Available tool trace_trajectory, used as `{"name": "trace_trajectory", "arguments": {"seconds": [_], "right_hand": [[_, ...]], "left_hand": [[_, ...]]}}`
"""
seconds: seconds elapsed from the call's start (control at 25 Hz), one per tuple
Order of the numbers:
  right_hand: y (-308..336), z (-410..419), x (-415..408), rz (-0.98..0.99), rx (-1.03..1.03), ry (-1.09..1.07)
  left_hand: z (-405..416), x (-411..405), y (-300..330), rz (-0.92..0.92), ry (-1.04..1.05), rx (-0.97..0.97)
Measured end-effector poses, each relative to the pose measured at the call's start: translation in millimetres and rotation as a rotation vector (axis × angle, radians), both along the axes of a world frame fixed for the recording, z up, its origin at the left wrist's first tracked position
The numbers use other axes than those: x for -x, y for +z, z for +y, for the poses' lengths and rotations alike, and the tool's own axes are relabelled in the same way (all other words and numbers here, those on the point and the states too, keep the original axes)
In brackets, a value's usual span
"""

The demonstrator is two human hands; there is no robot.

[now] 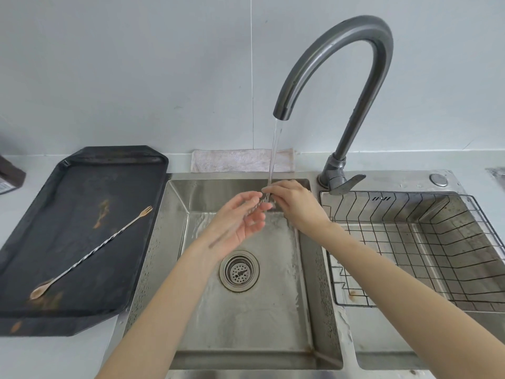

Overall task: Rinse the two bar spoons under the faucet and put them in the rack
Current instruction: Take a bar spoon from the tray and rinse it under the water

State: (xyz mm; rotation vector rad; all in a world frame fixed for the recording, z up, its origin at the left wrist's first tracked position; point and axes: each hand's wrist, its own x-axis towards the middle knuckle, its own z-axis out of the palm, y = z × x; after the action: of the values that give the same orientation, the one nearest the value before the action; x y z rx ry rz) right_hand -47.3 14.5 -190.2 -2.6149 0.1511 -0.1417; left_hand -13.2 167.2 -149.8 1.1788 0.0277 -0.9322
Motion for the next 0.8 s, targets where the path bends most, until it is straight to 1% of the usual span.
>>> {"name": "trace_trajectory", "arguments": {"seconds": [0.08,0.16,0.28,0.4,0.56,0.8], "right_hand": [[-7.1,3.0,3.6,0.029,-0.076,-0.052],[-16.6,7.1,7.9,0.061,-0.173,-0.104],[-29.5,12.5,17.0,0.146,-0.292,-0.153],[-41.3,15.6,26.1,0.241,-0.377,-0.167],[-48.0,20.2,36.3,0.349,-0.45,-0.171],[-48.0,20.9,39.0,0.393,-0.518,-0.215]], "left_hand": [[-6.5,-4.2,2.9,-0.072,-0.001,-0.048],[-12.3,-6.0,4.9,-0.21,-0.04,-0.135],[-18.3,-7.6,6.6,-0.455,-0.121,-0.335],[-21.2,-10.3,6.4,-0.592,-0.154,-0.445],[-26.2,-13.3,10.1,-0.696,-0.189,-0.504],[-38.2,-26.7,24.4,-0.687,-0.12,-0.432]]}}
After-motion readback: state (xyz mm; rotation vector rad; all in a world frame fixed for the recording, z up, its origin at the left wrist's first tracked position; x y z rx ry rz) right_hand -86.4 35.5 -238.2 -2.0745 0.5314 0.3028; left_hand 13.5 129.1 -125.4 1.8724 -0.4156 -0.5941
